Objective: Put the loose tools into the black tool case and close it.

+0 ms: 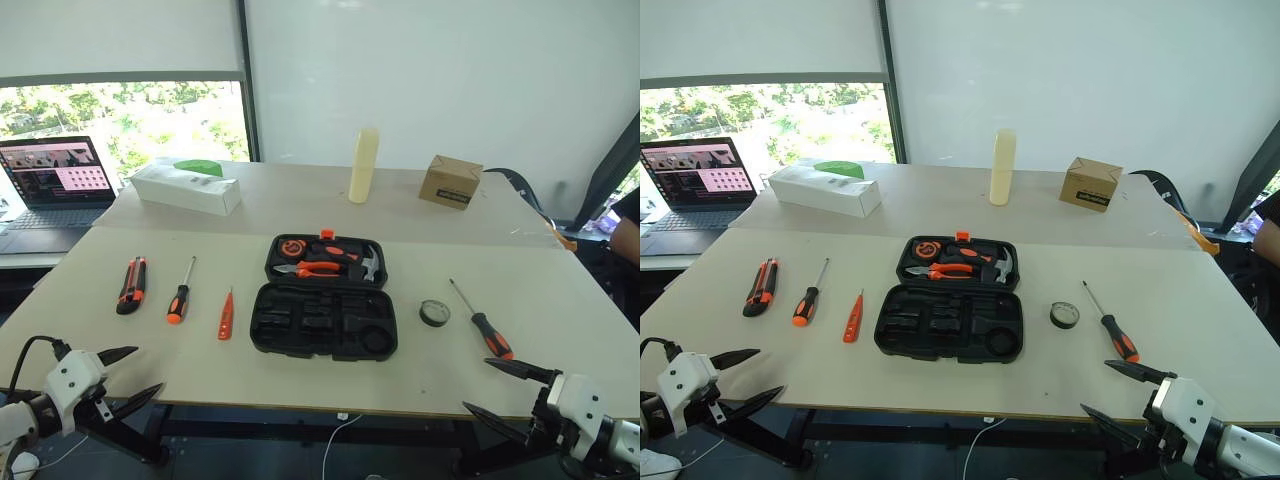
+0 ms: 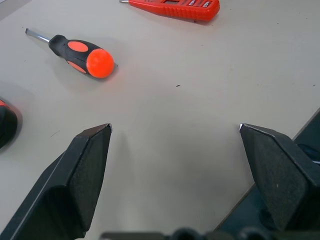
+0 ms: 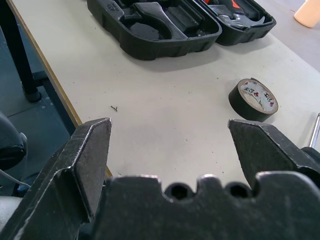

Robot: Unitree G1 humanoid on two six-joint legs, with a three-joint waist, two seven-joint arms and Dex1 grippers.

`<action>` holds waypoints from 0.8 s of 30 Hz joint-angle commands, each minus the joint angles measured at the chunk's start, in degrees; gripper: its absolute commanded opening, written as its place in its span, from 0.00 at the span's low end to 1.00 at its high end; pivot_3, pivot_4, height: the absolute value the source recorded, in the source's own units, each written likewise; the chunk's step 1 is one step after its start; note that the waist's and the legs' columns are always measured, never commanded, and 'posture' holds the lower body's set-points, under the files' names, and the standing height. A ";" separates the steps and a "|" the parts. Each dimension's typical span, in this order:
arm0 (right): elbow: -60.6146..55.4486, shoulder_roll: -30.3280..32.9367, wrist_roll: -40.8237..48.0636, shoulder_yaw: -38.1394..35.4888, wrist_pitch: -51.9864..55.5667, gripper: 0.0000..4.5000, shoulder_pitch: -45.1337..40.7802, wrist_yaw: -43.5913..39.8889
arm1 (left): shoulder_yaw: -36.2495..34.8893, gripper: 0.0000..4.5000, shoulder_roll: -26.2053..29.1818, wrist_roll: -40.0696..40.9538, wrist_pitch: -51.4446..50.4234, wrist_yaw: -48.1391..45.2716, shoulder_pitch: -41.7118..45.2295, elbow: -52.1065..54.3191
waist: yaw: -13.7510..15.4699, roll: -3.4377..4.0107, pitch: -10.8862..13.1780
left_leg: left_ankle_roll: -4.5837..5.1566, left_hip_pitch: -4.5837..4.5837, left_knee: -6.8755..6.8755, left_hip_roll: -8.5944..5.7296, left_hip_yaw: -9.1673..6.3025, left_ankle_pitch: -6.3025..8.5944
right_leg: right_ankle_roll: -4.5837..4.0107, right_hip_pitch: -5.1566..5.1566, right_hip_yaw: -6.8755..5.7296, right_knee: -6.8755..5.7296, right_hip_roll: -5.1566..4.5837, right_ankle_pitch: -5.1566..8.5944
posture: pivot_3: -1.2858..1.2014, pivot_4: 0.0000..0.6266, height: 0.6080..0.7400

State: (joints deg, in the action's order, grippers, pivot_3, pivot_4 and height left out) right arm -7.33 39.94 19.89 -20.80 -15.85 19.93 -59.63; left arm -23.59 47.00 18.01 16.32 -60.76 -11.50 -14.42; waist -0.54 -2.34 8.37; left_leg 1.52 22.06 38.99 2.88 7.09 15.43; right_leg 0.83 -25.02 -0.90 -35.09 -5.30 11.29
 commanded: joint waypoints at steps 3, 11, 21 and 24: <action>-6.75 -4.08 6.28 4.16 -1.22 0.97 -4.20 0.20 | -7.34 0.97 -1.45 9.91 -12.64 5.07 -0.88 4.54 | -0.32 -0.06 -0.02 | 0.00 0.00 0.00 0.01 -0.01 0.00 | 0.00 0.00 -0.01 -0.01 0.02 0.00 | 0.52 0.24 1.00; -18.86 -11.72 9.30 11.45 2.84 0.97 -11.16 7.31 | -18.57 0.97 -9.20 17.13 -27.24 17.00 -10.99 9.30 | -0.42 -0.06 -0.06 | -0.10 -0.11 0.00 0.12 -0.06 0.08 | -0.05 -0.01 0.03 -0.15 0.02 0.04 | 0.52 0.24 1.00; -18.31 -9.98 8.15 12.93 3.69 0.97 -12.38 6.19 | -8.28 0.97 1.37 27.30 -63.28 30.79 9.30 20.56 | 2.64 -0.22 -0.12 | -0.18 -0.07 0.21 -0.04 -0.37 0.02 | -0.27 0.31 -0.50 -0.18 -0.12 0.21 | 0.52 0.24 1.00; -18.05 -9.41 8.28 13.47 4.51 0.97 -13.18 6.39 | -0.53 0.97 2.27 24.09 -71.70 36.91 22.90 17.53 | 1.96 -0.29 -0.18 | -0.23 -0.28 0.23 -0.03 -0.47 -0.01 | -0.18 0.56 -0.55 -0.11 -0.01 0.08 | 0.52 0.24 1.00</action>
State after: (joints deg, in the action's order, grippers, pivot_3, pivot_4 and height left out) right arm -24.20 30.15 27.34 -7.28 -11.91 7.60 -53.41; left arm -28.32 48.87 43.46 -50.28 -27.71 7.01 3.60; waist 1.42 -2.63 8.19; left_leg 1.30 21.60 39.22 2.82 6.60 15.48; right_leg 0.71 -24.27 -1.42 -35.19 -5.31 11.37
